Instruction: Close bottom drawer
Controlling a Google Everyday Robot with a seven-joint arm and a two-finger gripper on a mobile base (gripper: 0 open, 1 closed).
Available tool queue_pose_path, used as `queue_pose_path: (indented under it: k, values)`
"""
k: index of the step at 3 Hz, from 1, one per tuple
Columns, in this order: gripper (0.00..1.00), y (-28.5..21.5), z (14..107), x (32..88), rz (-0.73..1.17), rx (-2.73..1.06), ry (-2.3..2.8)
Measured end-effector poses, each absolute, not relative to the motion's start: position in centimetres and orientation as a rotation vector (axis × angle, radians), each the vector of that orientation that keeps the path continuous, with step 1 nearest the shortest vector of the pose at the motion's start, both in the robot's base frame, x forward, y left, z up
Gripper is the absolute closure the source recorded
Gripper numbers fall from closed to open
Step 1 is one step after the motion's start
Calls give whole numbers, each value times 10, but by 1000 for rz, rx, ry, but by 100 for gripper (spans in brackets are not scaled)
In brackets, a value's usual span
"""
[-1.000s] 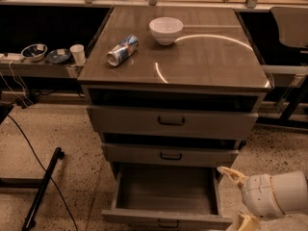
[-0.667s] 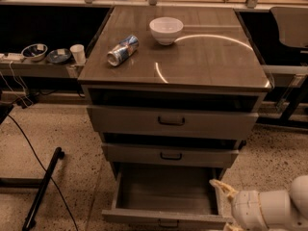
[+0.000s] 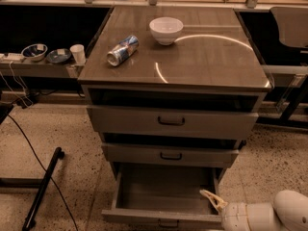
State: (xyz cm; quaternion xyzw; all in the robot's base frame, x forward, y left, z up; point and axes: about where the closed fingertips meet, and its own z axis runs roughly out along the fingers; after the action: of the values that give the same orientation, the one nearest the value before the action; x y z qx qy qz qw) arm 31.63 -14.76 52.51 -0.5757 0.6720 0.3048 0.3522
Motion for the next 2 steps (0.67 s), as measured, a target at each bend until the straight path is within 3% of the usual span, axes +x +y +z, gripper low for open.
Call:
queue_pose_path:
  k: [2]
  values:
    - [0, -113, 415, 348, 878, -1465, 1746]
